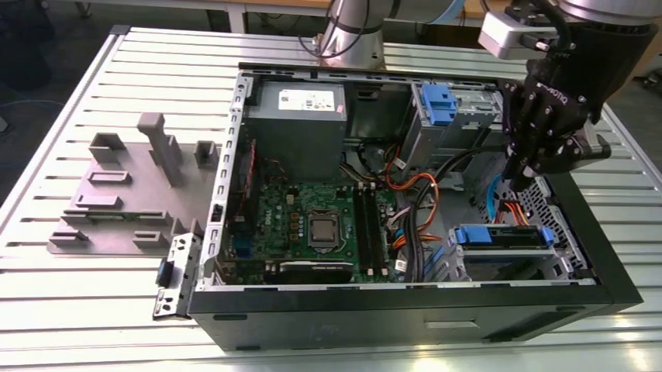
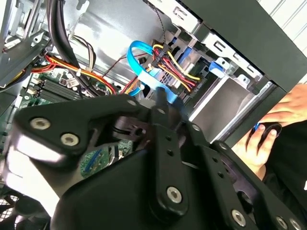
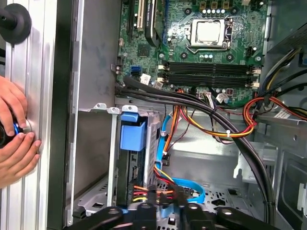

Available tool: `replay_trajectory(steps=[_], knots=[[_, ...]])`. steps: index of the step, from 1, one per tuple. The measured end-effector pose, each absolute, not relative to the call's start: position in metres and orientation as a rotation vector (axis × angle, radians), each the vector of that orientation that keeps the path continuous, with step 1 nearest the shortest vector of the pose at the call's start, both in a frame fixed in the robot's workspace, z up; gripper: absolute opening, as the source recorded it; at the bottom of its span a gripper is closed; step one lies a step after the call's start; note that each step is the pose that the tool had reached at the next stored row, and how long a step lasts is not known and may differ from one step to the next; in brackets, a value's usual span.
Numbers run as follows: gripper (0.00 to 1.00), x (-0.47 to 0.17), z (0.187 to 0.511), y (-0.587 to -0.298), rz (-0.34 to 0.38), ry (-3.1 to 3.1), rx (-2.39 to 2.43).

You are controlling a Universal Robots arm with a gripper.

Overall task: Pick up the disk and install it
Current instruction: 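Insert the second disk wire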

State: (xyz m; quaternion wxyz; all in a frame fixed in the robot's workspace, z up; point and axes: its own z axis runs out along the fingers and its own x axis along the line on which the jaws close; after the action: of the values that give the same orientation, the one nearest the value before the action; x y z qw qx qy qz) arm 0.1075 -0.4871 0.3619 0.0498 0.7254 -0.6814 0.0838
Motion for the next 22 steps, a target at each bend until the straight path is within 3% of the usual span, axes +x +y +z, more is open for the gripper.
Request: replay_trajectory(steps=[3,12,13,22], knots=[[0.16,0.108,0.361,-0.487,0.255,-2.075,2.209],[0.17,0.108,0.36,-0.487,0.255,-2.075,2.209],[0.24,0.108,0.36,-0.487,0.255,-2.076,2.21],[0.22,0.108,0.349,-0.487,0.255,-2.075,2.209]])
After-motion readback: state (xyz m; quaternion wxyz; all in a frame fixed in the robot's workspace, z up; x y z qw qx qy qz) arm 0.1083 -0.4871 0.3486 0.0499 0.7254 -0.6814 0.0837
